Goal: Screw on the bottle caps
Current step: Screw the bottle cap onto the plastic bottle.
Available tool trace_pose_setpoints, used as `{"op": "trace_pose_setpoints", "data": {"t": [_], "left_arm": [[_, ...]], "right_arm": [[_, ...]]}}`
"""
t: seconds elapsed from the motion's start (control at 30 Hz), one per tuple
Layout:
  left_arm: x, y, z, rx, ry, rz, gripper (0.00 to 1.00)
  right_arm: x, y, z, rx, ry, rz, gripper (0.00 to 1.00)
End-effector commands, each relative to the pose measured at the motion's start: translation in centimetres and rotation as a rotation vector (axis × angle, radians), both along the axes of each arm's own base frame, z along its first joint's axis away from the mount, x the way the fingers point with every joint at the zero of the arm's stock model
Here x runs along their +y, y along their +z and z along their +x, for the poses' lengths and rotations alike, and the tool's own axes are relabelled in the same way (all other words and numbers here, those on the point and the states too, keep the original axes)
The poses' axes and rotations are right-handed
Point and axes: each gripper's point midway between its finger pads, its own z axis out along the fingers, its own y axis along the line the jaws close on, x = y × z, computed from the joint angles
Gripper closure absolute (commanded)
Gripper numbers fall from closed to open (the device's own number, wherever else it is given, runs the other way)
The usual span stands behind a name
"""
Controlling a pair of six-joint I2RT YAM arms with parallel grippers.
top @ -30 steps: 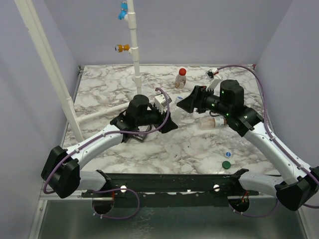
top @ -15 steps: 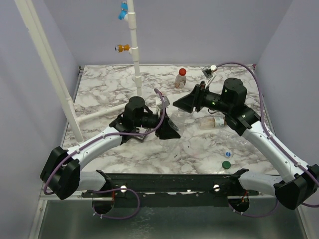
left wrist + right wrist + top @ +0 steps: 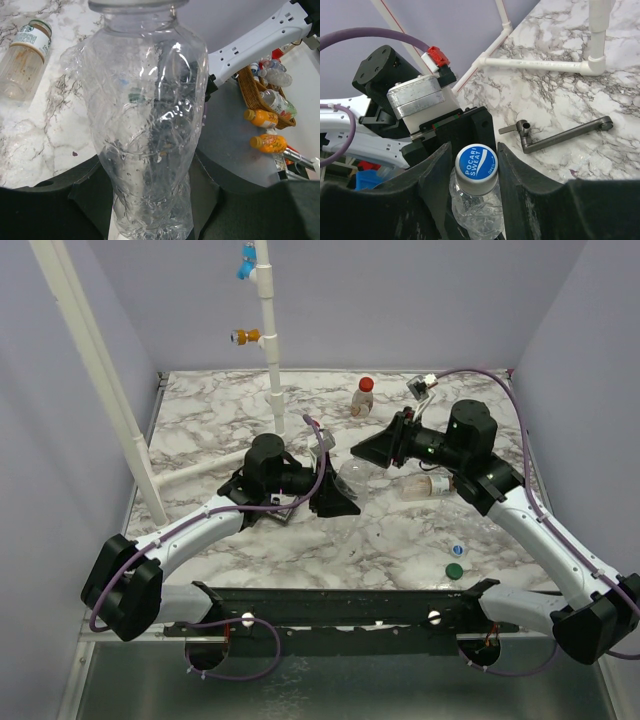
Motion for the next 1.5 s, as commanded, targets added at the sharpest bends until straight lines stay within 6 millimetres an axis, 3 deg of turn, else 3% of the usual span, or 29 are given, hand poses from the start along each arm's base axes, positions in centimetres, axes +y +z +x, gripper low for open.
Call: {"op": "trace_pose_setpoints", "data": {"t": [0.0,0.13,0.23,0.37,0.53,0.7,0.97,1.03,1.13,1.2,1.3,1.47], "left_arm": [[0.0,0.3,-0.1,-0.006,-0.018,-0.018,1.00],[0.0,-0.4,1.4,-0.016,0.066,0.017,1.00],[0.4,-1.6,4.8,-0.059,0.251,0.107,1.00],[1.4,-2.3,8.3,-0.154,0.468,0.228,1.00],[1.8,-1.6,10.7,-0.309,0.663,0.325,1.00],[1.6,-0.7,11.8,-0.452,0.787,0.405,1.00],[0.6,-0.7,12.0,-0.577,0.822,0.472,1.00],[0.6,-1.3,11.8,-0.593,0.800,0.484,1.00],[1.0,-2.3,11.0,-0.648,0.734,0.488,1.00],[1.1,-2.9,10.1,-0.677,0.658,0.451,1.00],[1.6,-3.2,9.1,-0.726,0.595,0.386,1.00],[1.7,-3.4,8.0,-0.762,0.533,0.292,1.00]], "right_arm": [[0.0,0.4,-0.3,0.000,0.014,0.002,0.63],[-0.4,-0.3,0.6,0.031,-0.040,-0.038,0.81],[-1.0,-1.3,1.3,0.082,-0.104,-0.079,0.88],[-2.3,-3.5,2.7,0.183,-0.237,-0.159,0.95],[-3.7,-5.1,3.9,0.265,-0.382,-0.241,0.99],[-3.7,-6.6,4.5,0.326,-0.468,-0.332,1.00],[-2.4,-8.1,4.7,0.378,-0.519,-0.402,0.99],[-2.5,-7.7,4.9,0.371,-0.532,-0.391,0.85],[-3.2,-6.0,5.4,0.341,-0.510,-0.375,0.43],[-4.0,-5.0,5.7,0.352,-0.473,-0.352,0.32],[-4.3,-3.4,5.4,0.347,-0.398,-0.325,0.28],[-3.0,-2.0,2.9,0.348,-0.236,-0.309,0.38]]}}
